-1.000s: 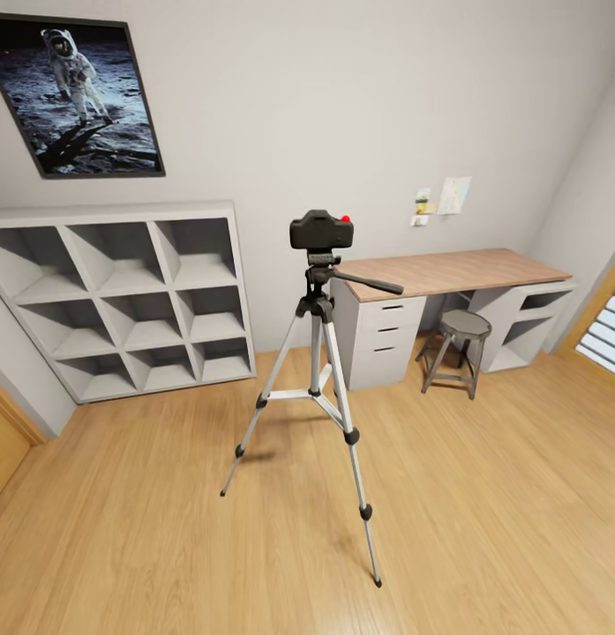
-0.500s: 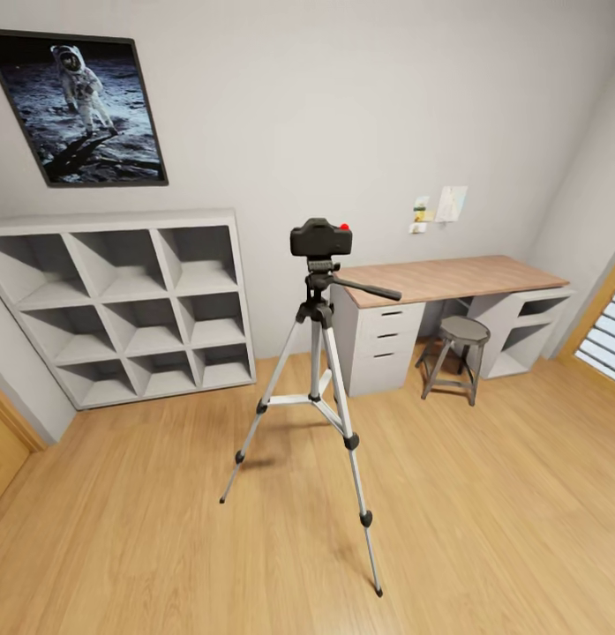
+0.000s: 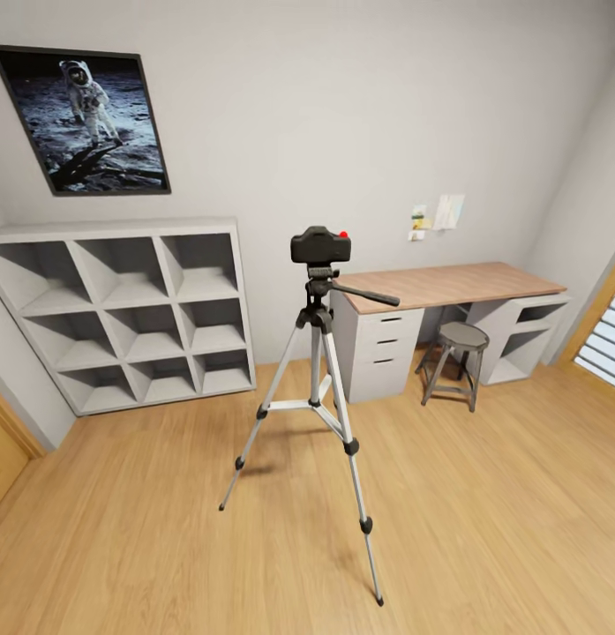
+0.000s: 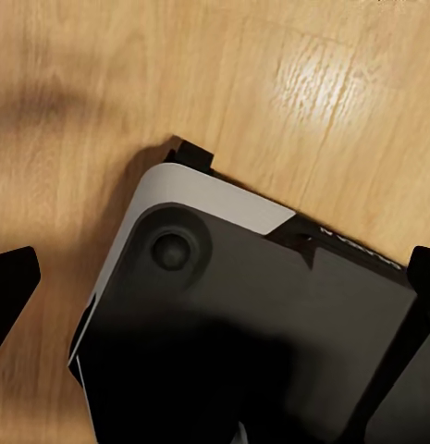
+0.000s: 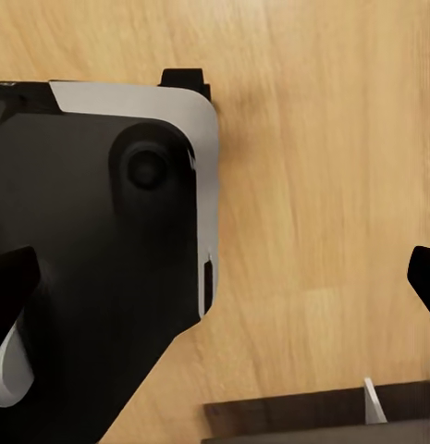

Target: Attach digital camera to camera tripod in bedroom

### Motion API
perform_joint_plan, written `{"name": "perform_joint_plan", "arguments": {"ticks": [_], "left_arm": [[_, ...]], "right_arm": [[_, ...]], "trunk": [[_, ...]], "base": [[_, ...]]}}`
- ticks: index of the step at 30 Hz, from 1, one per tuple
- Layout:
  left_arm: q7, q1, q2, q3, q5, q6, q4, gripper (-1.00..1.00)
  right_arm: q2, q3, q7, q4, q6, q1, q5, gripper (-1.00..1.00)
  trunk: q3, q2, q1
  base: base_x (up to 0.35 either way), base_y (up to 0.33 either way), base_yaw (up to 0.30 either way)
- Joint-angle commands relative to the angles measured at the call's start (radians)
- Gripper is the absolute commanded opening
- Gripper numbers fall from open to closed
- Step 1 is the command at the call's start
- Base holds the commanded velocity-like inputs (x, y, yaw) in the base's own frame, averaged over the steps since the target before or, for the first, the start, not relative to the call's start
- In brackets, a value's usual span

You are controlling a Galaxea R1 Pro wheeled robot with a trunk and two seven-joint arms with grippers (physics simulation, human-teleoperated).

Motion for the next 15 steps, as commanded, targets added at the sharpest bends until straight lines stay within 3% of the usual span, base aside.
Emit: {"name": "perform_joint_plan", "arguments": {"ticks": [1, 15], "left_arm": [[0.003, -0.001, 0.000, -0.008, 0.008, 0.004, 0.000, 1.00], [0.003, -0.001, 0.000, -0.008, 0.008, 0.004, 0.000, 1.00]], "right_arm": [[0.000, -0.008, 0.001, 0.001, 0.000, -0.001, 0.009, 1.00], [0.000, -0.008, -0.008, 0.001, -0.008, -0.001, 0.010, 1.00]], "trunk": [[0.000, -0.001, 0.000], [0.023, -0.001, 0.000]], "base": [[0.000, 0.000, 0.000], [0.000, 0.000, 0.000]]}}
